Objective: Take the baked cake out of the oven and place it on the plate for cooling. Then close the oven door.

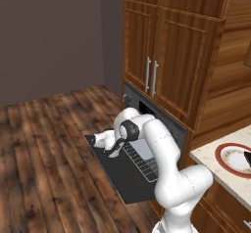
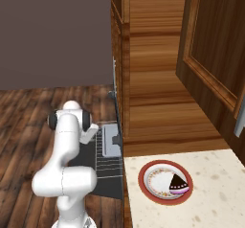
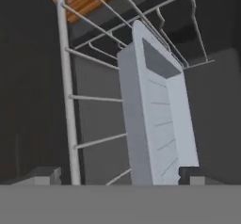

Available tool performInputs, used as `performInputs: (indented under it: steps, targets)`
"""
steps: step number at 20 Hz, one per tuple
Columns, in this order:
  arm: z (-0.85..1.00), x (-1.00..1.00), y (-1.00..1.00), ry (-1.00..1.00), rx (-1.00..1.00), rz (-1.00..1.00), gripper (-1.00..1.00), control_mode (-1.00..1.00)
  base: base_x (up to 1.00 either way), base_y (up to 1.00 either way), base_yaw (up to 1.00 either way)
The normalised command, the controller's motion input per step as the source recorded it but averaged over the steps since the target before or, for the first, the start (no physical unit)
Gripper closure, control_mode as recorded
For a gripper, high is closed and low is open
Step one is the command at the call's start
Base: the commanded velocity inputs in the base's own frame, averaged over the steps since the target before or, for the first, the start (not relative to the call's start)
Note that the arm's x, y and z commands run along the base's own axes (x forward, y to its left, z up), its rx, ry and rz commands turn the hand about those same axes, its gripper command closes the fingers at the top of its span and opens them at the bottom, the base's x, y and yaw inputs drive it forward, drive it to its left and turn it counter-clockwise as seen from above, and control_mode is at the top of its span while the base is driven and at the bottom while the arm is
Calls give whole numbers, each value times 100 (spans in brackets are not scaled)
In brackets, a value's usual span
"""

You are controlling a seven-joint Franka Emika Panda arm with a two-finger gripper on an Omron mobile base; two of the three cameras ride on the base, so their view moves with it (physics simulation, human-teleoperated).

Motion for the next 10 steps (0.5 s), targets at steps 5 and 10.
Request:
performInputs:
  steps: [5,10]
  targets:
    - [22,-33,0,20,25,0,-100,-100,0,0,0]
    - [1,-13,0,17,18,0,-100,-100,0,0,0]
